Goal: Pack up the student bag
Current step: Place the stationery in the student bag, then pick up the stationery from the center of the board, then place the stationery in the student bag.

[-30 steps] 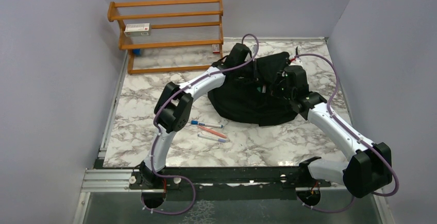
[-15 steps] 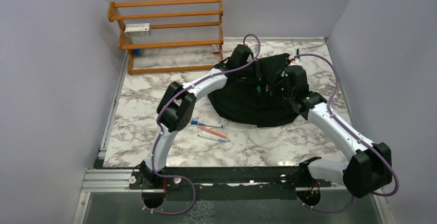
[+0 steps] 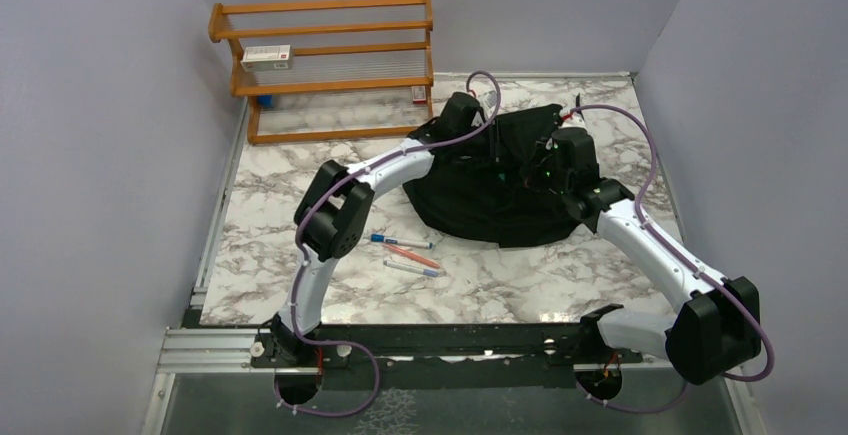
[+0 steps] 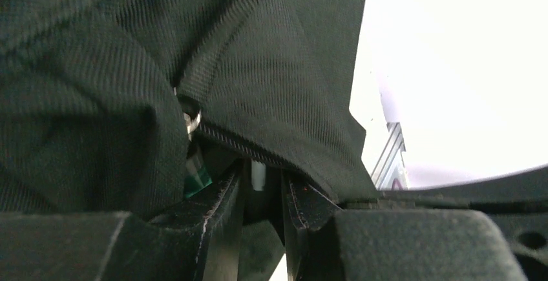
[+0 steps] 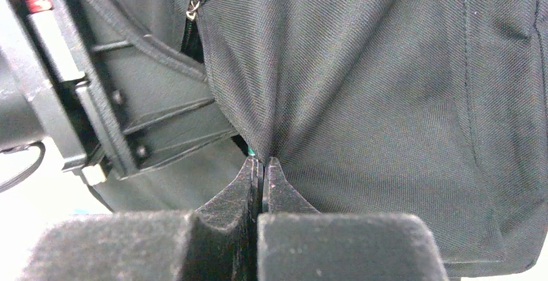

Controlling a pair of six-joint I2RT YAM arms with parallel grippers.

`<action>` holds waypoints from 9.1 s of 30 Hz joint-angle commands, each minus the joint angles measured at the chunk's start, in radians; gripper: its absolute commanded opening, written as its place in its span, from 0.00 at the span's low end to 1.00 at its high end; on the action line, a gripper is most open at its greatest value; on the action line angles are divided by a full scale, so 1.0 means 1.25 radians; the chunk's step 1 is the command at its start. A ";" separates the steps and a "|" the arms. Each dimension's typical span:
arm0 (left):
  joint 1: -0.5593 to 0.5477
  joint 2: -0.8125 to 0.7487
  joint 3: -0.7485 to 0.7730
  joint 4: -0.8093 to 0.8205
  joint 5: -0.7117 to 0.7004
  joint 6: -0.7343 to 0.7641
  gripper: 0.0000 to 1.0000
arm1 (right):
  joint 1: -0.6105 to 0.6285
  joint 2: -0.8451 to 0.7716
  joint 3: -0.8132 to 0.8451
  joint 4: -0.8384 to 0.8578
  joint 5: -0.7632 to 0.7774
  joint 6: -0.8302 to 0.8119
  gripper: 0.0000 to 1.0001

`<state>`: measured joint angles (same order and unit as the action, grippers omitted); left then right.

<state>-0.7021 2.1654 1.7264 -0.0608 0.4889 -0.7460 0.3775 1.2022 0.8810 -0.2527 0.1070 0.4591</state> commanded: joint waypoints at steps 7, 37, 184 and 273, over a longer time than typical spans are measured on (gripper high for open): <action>0.003 -0.201 -0.159 0.030 -0.020 0.087 0.28 | 0.005 -0.031 0.012 -0.023 0.055 -0.026 0.01; 0.070 -0.590 -0.630 -0.269 -0.471 -0.106 0.42 | 0.005 -0.009 -0.021 -0.021 0.075 -0.049 0.01; 0.147 -0.203 -0.460 -0.357 -0.444 0.034 0.49 | 0.005 -0.067 -0.073 -0.049 0.104 -0.053 0.01; -0.034 -0.116 -0.080 -0.050 -0.038 -0.017 0.00 | 0.005 -0.079 -0.032 0.047 -0.079 0.009 0.01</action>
<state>-0.7559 1.9774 1.5433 -0.1596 0.4232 -0.7456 0.3786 1.1309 0.8310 -0.2390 0.0902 0.4450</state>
